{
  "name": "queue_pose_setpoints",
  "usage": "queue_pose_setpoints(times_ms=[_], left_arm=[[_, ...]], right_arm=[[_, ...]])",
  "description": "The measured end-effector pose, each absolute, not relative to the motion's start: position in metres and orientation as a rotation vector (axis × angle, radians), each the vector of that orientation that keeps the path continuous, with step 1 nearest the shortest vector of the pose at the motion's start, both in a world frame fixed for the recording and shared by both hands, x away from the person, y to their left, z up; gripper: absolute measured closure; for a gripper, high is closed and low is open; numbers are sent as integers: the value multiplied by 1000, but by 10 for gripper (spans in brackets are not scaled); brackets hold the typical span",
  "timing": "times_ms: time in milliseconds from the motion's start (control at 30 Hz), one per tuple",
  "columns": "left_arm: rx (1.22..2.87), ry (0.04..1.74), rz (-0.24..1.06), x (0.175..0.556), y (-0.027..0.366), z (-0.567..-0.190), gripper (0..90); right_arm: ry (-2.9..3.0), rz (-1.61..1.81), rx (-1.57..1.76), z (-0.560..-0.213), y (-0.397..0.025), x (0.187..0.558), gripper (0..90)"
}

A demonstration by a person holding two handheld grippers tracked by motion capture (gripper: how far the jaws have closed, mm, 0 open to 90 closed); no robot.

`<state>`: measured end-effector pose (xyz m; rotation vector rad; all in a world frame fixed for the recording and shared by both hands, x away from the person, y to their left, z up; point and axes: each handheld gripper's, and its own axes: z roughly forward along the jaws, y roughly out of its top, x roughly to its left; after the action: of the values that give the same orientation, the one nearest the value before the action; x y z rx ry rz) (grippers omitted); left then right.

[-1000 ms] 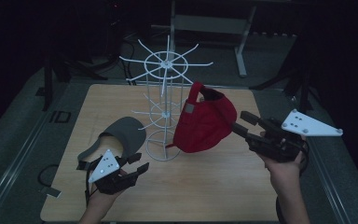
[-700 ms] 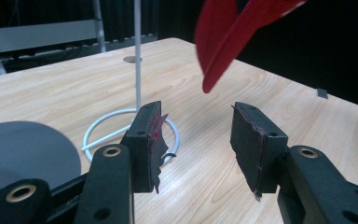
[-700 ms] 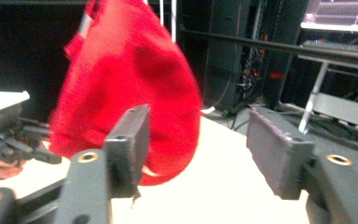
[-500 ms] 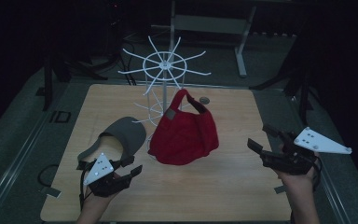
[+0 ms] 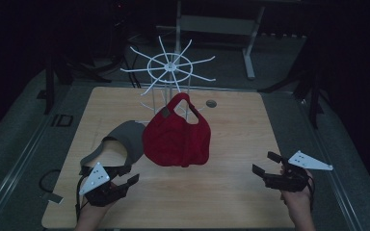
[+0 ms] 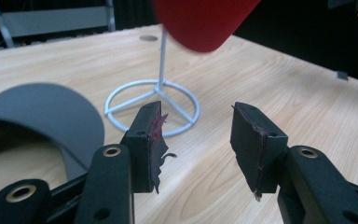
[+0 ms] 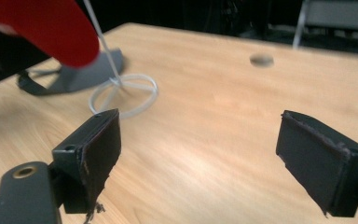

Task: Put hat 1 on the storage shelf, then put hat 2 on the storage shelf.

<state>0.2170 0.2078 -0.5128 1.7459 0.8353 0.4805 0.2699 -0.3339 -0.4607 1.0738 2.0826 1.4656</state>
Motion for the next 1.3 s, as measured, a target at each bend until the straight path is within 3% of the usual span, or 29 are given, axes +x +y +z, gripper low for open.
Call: queue_pose_setpoints(times_ms=[100, 567, 867, 1133, 1300], left_arm=[[1754, 863, 488, 216, 214, -518, 542], [1734, 1013, 584, 206, 260, -534, 540], [1762, 1235, 680, 210, 302, -547, 265], [1827, 1310, 700, 230, 320, -555, 155], [1888, 1303, 655, 253, 323, -562, 148]], right_arm=[[2056, 1422, 1121, -481, -341, 272, 175], [2031, 1362, 1142, -542, -360, 270, 140], [1994, 1370, 1122, -551, -363, 265, 141], [2003, 1366, 1136, -554, -363, 266, 140], [2013, 1368, 1132, -554, -363, 265, 140]])
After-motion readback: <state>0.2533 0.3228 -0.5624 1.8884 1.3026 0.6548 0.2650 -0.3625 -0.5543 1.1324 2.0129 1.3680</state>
